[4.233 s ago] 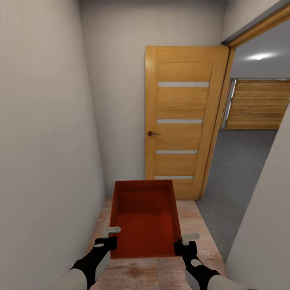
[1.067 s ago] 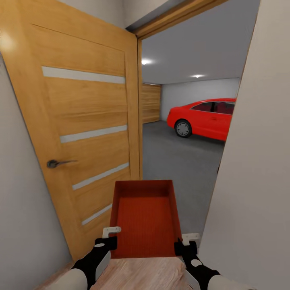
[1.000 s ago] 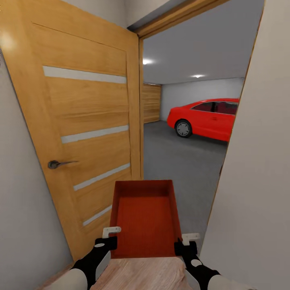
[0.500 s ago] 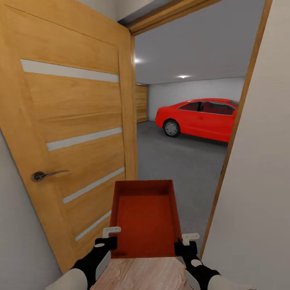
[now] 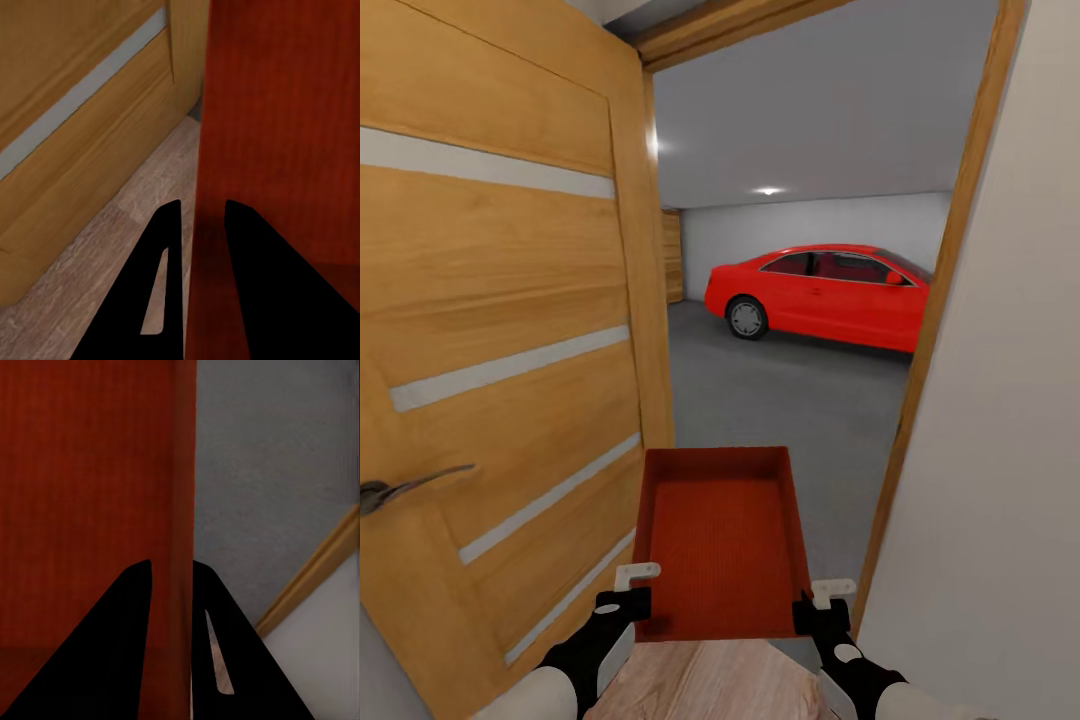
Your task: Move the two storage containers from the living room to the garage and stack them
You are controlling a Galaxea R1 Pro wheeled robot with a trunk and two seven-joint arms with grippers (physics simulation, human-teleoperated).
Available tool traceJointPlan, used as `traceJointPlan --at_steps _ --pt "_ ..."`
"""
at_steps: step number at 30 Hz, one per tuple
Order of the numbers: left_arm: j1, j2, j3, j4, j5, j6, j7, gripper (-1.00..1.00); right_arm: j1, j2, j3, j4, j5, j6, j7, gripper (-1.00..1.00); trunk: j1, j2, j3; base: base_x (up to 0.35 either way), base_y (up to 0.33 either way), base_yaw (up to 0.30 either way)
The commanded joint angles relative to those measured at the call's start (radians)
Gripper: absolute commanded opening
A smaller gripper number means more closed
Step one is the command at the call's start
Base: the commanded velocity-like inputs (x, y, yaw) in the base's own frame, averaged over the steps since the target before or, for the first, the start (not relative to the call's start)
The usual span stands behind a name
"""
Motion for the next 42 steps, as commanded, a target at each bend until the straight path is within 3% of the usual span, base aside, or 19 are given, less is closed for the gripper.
traceJointPlan --at_steps 1,15,42 --pt "-0.001 0.001 0.010 -0.004 0.001 0.007 0.011 -1.00 -0.001 0.000 -0.026 0.003 -0.032 -0.009 -0.012 -1.00 0.001 -0.001 -0.001 0.247 0.232 -0.277" --pt "-0.001 0.001 0.010 -0.005 0.001 0.007 0.011 -1.00 -0.001 0.000 -0.026 0.003 -0.032 -0.009 -0.012 -1.00 0.001 -0.001 -0.001 0.247 0.232 -0.077" --pt "-0.001 0.001 0.012 -0.005 0.001 0.006 0.011 -1.00 -0.001 0.000 -0.026 0.003 -0.032 -0.009 -0.012 -1.00 0.001 -0.001 -0.001 0.247 0.230 -0.276"
